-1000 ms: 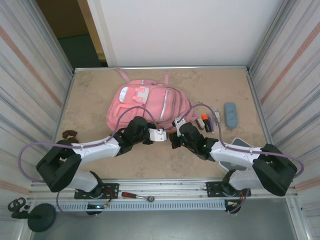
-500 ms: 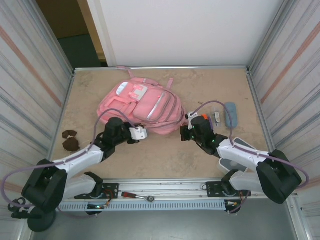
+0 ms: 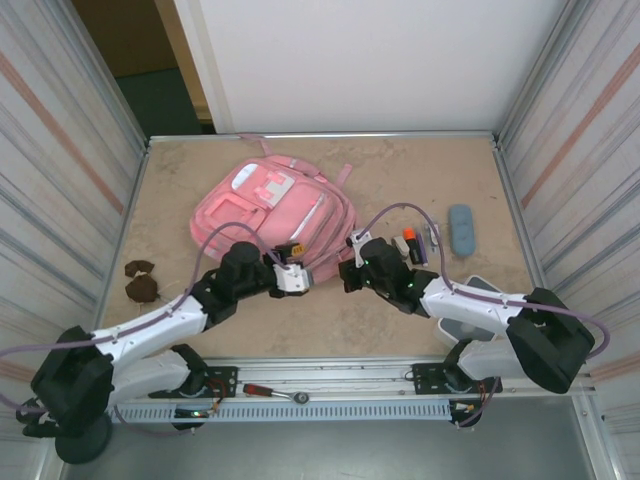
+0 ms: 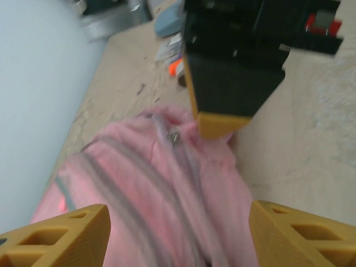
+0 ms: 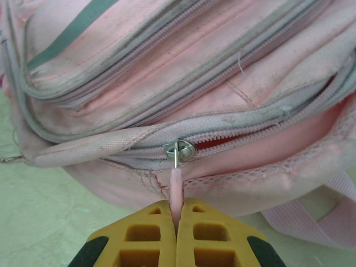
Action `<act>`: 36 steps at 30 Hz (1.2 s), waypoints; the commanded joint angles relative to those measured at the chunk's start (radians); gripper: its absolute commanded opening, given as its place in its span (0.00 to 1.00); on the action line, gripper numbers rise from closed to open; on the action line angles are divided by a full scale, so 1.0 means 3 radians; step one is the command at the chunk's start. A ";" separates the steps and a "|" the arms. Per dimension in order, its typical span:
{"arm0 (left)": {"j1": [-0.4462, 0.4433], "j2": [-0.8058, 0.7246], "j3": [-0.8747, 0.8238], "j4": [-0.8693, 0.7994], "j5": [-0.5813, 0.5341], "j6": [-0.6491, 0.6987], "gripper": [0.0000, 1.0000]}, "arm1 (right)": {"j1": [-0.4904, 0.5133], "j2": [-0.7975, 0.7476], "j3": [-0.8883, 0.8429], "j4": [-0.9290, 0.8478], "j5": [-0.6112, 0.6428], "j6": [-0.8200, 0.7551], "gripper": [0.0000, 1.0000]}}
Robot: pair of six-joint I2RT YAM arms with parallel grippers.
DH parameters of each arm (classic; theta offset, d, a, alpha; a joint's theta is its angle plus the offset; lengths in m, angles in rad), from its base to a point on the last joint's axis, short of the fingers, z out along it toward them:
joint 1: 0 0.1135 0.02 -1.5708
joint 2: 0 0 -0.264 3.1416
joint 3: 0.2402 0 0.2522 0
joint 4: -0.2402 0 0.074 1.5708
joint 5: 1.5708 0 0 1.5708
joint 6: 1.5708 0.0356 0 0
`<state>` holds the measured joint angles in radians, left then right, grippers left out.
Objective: Pack books, pencil case, and school supplies into a backpack
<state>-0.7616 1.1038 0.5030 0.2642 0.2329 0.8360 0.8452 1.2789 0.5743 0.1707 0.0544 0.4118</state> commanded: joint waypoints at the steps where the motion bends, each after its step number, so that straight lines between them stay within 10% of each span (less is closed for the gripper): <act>1: -0.0054 0.0329 0.0253 -0.0120 -0.0243 0.0061 0.64 | 0.0100 -0.0105 0.0157 0.0204 -0.0047 0.0044 0.00; 10: 0.0124 0.0779 0.0419 0.0005 -0.0269 0.0026 0.37 | 0.0206 -0.0301 0.0053 0.0218 0.0038 0.0008 0.00; 15: 0.0297 0.0661 0.0362 -0.0097 -0.0037 -0.0019 0.00 | 0.0144 -0.0273 0.0060 0.0078 0.0176 -0.0047 0.00; 30: 0.0908 -0.0276 -0.0194 -0.0174 0.0630 -0.0245 0.01 | -0.0355 -0.0045 0.0186 -0.0226 0.0188 -0.0091 0.00; 36: 0.0616 -0.0212 -0.0076 -0.0489 0.0409 -0.0341 0.46 | -0.0215 -0.0021 0.0136 0.0063 -0.0112 -0.0040 0.00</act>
<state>-0.5343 1.0546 0.4408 0.1478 0.3965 0.7582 0.7689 1.2739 0.6250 0.1379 0.0307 0.4034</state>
